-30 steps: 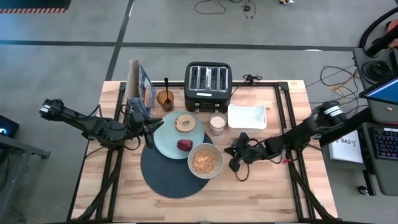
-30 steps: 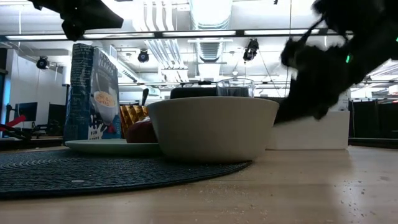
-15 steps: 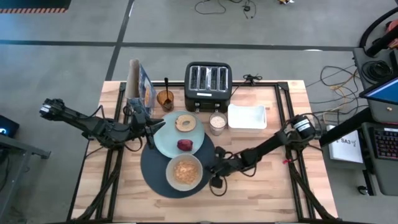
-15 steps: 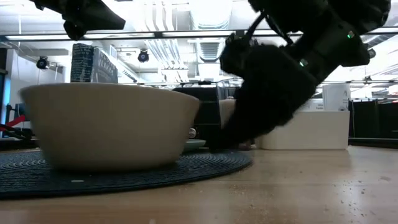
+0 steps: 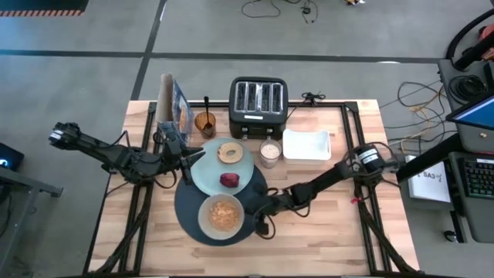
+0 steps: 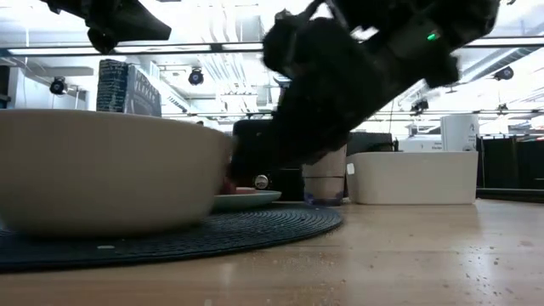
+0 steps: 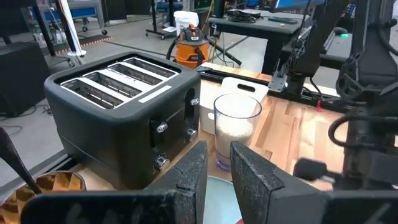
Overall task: Arrange a breakfast setting
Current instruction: Put the gray bowl on the blue table mat, then put the black spoon on the blue table mat to the right of the gray bowl
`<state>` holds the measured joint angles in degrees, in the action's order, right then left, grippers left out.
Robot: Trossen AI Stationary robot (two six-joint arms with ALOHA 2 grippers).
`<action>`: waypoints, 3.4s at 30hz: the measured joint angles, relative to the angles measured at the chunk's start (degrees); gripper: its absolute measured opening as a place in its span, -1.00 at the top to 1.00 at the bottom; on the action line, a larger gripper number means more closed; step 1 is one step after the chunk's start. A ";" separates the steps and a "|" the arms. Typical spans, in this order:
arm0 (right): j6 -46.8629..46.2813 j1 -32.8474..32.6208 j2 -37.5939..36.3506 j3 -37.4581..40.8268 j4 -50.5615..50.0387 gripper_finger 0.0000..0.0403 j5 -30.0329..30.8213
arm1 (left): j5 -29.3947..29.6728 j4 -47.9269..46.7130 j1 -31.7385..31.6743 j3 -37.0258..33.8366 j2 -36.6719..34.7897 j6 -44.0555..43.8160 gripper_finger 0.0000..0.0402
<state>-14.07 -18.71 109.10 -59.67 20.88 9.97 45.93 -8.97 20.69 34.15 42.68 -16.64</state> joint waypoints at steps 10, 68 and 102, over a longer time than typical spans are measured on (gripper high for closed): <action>2.58 3.32 -5.40 -3.15 -17.02 0.96 2.80 | 0.09 -9.20 0.26 4.68 -1.59 5.61 0.74; 16.88 41.92 28.92 -74.82 -34.67 -0.02 -9.97 | 1.05 -10.76 0.37 -7.19 -42.64 20.65 0.74; 16.49 41.35 32.13 -74.84 -27.49 0.34 -13.08 | 1.03 -10.64 0.37 -7.19 -42.58 21.07 0.74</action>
<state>2.42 22.63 141.23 -134.52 -6.61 -3.11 46.96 -19.62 21.06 26.96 0.10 4.43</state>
